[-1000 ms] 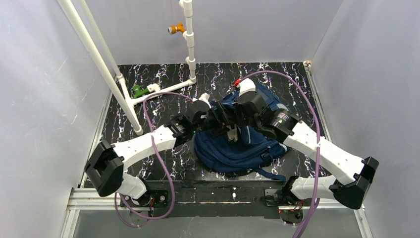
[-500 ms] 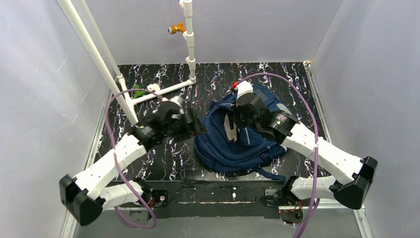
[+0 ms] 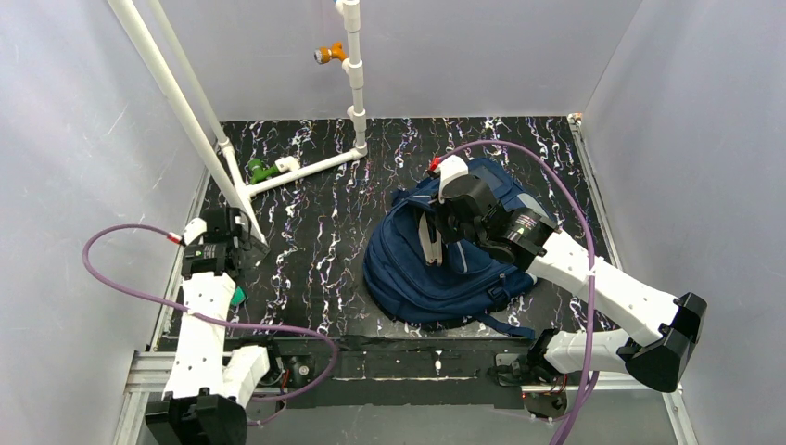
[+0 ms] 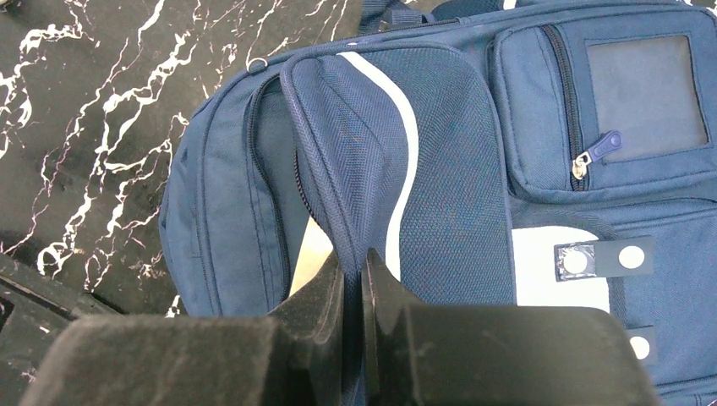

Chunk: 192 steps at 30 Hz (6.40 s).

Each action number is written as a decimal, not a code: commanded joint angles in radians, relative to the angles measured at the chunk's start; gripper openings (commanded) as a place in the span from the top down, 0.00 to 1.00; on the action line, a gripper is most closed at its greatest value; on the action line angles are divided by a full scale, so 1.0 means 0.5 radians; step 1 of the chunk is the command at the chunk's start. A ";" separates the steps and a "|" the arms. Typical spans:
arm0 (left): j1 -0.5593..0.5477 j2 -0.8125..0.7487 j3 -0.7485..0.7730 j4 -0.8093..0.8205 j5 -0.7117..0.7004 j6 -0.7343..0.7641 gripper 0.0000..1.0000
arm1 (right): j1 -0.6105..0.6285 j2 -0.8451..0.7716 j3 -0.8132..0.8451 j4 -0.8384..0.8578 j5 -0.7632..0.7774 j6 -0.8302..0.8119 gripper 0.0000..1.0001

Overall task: Pack the student bag
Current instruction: Place the stationery in the student bag, then pick up the stationery from the center of the board, then place the stationery in the student bag.

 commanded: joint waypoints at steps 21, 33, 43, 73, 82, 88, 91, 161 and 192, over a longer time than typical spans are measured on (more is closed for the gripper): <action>0.716 0.940 -0.252 0.655 0.013 0.123 0.02 | 0.014 0.009 0.221 0.115 -0.121 -0.012 0.99; 0.805 0.971 -0.334 0.748 0.095 0.095 0.27 | 0.014 0.023 0.239 0.109 -0.116 0.021 0.99; 0.815 0.801 -0.405 0.776 0.271 0.102 0.58 | 0.014 0.042 0.255 0.094 -0.107 0.012 0.99; -1.697 0.589 0.110 1.898 0.963 -0.615 0.75 | 0.002 0.004 0.348 0.099 0.090 0.068 0.99; -1.783 1.114 0.441 2.065 0.970 -0.535 0.63 | 0.002 -0.007 0.389 0.088 0.114 0.080 0.99; -1.763 1.272 0.570 2.037 0.961 -0.522 0.43 | 0.002 -0.013 0.386 0.089 0.117 0.083 0.99; -1.765 1.283 0.566 2.029 0.937 -0.518 0.30 | 0.002 -0.022 0.369 0.100 0.114 0.082 0.99; -1.721 1.044 0.239 2.058 1.103 -0.646 0.60 | 0.002 -0.051 0.297 0.136 -0.011 0.104 0.99; -1.635 1.354 0.615 2.068 1.003 -0.535 0.75 | 0.002 -0.029 0.266 0.156 -0.057 0.119 0.99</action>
